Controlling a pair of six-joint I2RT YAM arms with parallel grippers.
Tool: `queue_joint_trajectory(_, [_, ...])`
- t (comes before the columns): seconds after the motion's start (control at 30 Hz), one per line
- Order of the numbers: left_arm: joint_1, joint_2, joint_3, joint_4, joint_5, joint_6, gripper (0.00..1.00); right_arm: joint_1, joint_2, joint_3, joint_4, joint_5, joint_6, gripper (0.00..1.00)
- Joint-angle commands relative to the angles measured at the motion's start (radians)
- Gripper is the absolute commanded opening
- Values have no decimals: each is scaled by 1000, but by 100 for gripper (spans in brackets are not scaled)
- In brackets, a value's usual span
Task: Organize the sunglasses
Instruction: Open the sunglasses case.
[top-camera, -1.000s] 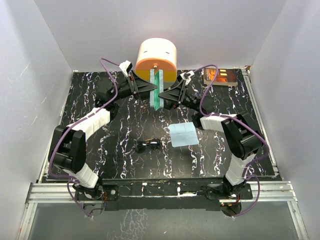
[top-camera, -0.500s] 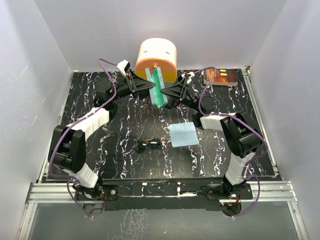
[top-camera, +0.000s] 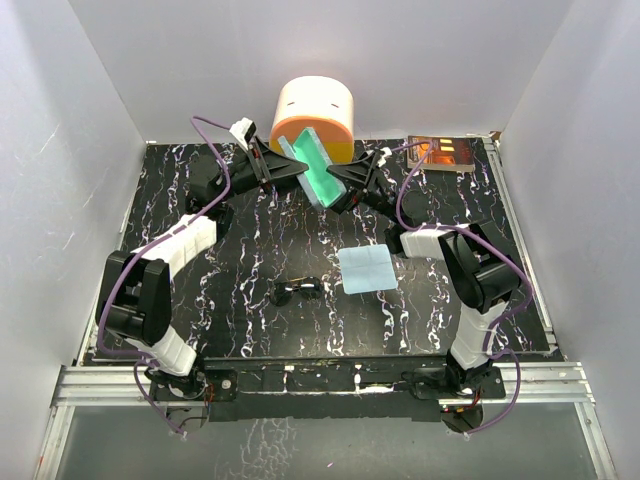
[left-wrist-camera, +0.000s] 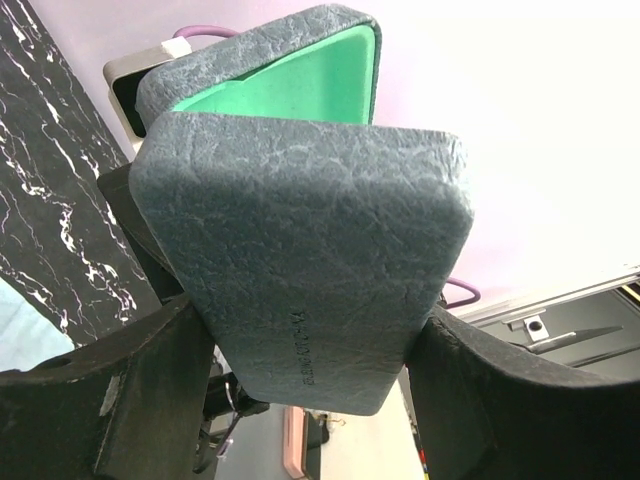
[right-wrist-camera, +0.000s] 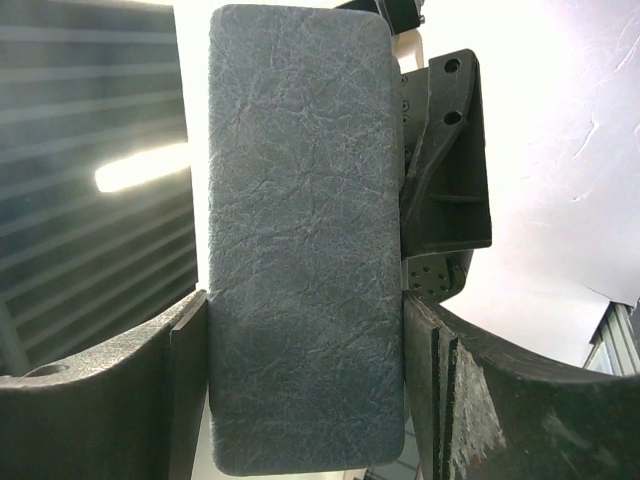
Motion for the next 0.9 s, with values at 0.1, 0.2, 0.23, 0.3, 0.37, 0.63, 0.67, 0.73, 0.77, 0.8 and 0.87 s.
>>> queue_joint_trajectory(0.1, [-52,-129,46,236,158,-65,0,-3,66,26,352,111,12,8])
queue_joint_trajectory(0.2, [-51,-127,48,247,154,-69,0,0,70,13,354,117,19,8])
queue_joint_trajectory(0.23, [-51,-125,48,248,153,-71,0,1,72,7,353,120,22,8])
queue_joint_trajectory(0.3, [-51,-123,50,252,154,-72,0,3,75,-5,354,123,25,8])
queue_joint_trajectory(0.37, [-49,-122,50,251,154,-72,0,6,75,-12,354,126,26,8])
queue_joint_trajectory(0.63, [-49,-116,54,260,154,-78,0,9,79,-20,354,139,38,8])
queue_joint_trajectory(0.67, [-49,-116,54,262,154,-78,0,11,80,-19,354,140,41,8])
queue_joint_trajectory(0.73, [-49,-117,55,264,153,-81,0,12,81,-21,353,142,45,8])
queue_joint_trajectory(0.77, [-49,-116,55,264,153,-81,0,13,83,-24,352,143,46,8])
queue_joint_trajectory(0.8, [-49,-117,53,264,153,-81,0,14,83,-26,351,144,47,8])
queue_joint_trajectory(0.87, [-47,-117,53,266,153,-81,0,15,85,-35,351,145,48,8])
